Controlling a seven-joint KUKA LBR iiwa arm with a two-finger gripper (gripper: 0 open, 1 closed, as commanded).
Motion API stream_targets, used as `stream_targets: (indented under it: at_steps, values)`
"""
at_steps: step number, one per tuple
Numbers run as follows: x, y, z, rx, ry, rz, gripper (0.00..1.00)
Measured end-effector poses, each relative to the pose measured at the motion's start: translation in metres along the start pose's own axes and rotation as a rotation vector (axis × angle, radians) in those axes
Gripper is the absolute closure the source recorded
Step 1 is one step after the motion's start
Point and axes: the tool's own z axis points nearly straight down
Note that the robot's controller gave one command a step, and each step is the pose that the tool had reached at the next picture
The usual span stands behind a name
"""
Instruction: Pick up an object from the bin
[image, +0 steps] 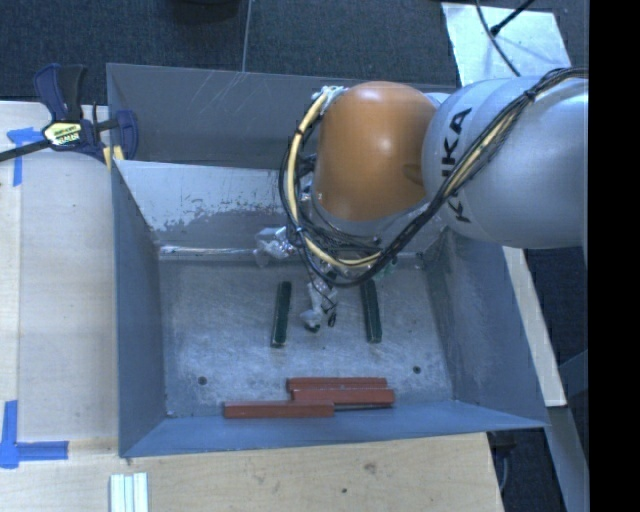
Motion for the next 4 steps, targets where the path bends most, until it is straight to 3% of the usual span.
stream_targets:
  at_steps: [1,2,3,4]
  values:
    - [0.056,-0.118,0.102,0.0,0.005,0.021,0.0]
    - [0.051,-0.115,0.098,0.001,-0.003,0.015,1.0]
    - [0.018,-0.056,-0.021,0.004,-0.011,0.019,1.0]
    - [-0.012,-0.053,-0.227,0.005,-0.011,0.023,1.0]
